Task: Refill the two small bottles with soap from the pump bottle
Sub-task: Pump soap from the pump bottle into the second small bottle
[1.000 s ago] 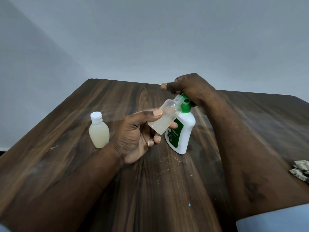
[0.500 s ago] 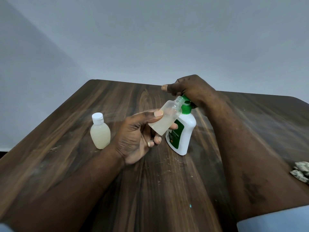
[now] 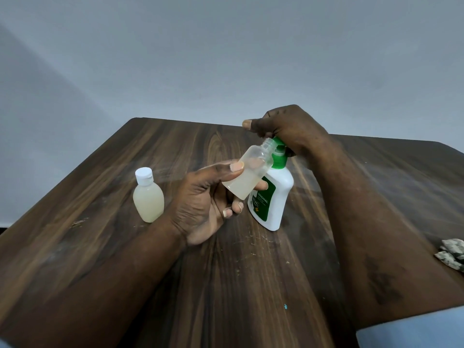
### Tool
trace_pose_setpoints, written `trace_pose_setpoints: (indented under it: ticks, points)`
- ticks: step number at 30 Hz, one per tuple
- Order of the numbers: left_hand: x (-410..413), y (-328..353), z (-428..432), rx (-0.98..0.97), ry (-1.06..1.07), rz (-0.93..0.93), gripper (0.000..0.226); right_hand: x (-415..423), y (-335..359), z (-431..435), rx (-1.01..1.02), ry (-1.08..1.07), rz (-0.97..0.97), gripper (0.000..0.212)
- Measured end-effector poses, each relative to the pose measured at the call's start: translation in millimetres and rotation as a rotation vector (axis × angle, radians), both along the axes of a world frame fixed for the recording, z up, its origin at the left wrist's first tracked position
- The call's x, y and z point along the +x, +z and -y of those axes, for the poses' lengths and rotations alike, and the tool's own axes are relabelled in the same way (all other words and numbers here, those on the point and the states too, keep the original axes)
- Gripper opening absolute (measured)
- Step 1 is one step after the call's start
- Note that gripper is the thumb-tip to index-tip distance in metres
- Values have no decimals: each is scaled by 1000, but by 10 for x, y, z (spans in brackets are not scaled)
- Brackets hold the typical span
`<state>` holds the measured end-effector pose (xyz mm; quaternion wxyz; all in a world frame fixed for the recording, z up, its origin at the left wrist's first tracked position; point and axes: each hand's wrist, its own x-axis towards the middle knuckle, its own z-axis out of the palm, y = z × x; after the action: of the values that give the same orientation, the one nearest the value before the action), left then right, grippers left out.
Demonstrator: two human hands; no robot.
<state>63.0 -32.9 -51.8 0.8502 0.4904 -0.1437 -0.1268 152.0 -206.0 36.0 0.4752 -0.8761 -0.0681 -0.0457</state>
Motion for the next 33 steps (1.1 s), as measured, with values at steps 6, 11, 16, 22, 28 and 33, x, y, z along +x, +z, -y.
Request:
trace_pose_setpoints:
  ticks: [6,11,16,22,28,33]
  points:
    - [20,-22,-7,12,12,-24,47,-31,-27,-4,-13,1,-32,40]
    - [18,-20,5,-7,-9,-12,32,-30,11,-9,-24,4,0,46]
    - [2,-11,13,-6,-9,4,30,-22,16,-1,-6,4,6,49]
    - [11,-19,-7,10,7,-18,38,-47,-4,-26,-76,-12,-14,44]
    - [3,-1,6,8,-13,-11,32,-49,18,-16,-67,-11,3,47]
    - [-1,13,15,-5,-13,-5,31,-42,30,-9,-17,-6,2,46]
